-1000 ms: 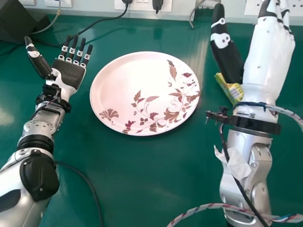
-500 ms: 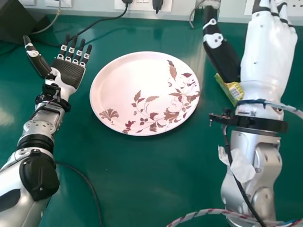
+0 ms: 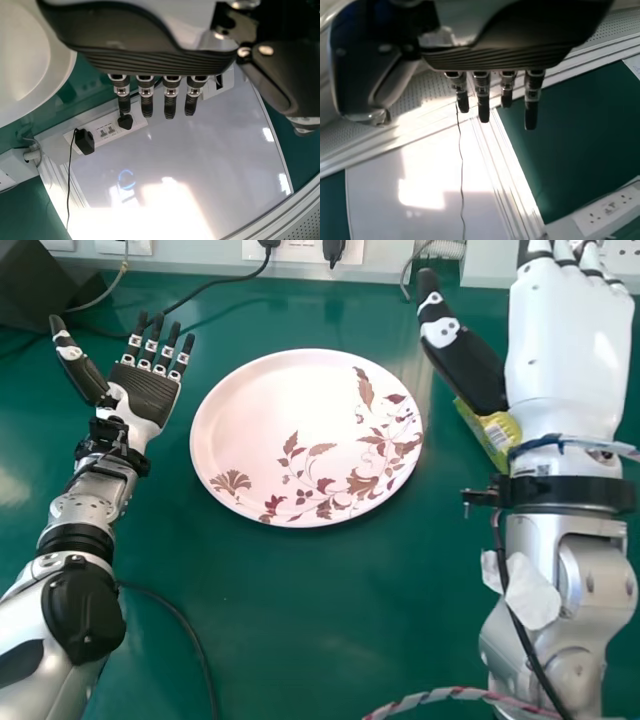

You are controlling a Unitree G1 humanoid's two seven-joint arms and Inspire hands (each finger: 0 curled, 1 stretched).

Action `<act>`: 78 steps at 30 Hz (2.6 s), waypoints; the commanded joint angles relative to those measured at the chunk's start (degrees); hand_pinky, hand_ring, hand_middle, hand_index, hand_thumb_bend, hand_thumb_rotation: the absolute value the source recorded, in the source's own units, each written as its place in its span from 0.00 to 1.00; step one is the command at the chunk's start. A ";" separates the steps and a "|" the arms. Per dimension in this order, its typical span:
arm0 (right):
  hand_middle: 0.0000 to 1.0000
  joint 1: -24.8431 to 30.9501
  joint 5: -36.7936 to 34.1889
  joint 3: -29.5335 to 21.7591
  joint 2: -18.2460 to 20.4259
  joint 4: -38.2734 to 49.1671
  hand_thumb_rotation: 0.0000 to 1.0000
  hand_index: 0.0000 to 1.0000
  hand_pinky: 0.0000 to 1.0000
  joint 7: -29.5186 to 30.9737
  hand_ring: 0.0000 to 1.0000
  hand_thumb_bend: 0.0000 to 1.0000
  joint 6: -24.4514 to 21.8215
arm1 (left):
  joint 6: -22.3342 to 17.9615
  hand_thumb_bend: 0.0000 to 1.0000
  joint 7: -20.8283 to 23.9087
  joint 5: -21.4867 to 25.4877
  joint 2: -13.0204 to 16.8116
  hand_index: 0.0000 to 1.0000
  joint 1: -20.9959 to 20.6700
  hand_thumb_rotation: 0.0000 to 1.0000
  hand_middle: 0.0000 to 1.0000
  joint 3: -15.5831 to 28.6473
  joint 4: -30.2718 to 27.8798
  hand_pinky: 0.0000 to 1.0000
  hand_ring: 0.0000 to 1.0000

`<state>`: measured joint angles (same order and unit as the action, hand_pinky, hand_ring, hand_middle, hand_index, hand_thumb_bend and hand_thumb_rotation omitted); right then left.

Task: Pick up biscuit and place it in the plate

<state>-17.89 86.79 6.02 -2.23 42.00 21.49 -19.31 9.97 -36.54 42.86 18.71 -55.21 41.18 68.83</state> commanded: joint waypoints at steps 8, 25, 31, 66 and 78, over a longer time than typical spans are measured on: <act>0.93 -3.69 4.41 -2.05 -0.21 2.29 0.39 1.00 0.77 10.22 0.86 0.73 1.73 | -0.28 1.00 -0.05 -0.13 0.40 1.00 -0.54 0.69 1.00 0.33 0.45 1.00 1.00; 0.93 -9.00 8.74 -5.55 -1.94 0.37 0.55 1.00 0.77 26.43 0.86 0.87 4.41 | -1.14 1.00 0.25 -0.55 0.29 1.00 -0.61 0.62 1.00 0.01 0.13 1.00 1.00; 0.92 -9.94 8.71 -6.48 -3.37 -1.98 0.53 1.00 0.76 27.36 0.85 0.90 4.47 | -1.15 1.00 -0.42 -0.76 0.32 1.00 -0.37 0.65 1.00 -0.31 0.04 1.00 1.00; 1.00 -11.21 6.81 -8.62 -7.40 -10.72 0.65 1.00 0.90 28.88 1.00 0.94 -0.20 | -2.23 1.00 -4.57 -1.13 0.23 1.00 -0.21 0.65 1.00 0.23 -0.10 1.00 1.00; 1.00 -9.98 3.83 -8.46 -9.64 -14.88 0.66 1.00 0.90 25.29 0.99 0.93 -1.53 | -1.68 1.00 -6.32 -1.09 0.68 1.00 -0.08 0.66 1.00 0.29 0.06 1.00 1.00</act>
<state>-28.44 91.35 -2.40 -11.30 27.79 47.58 -20.37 8.31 -42.00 41.64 18.72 -55.27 41.24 68.79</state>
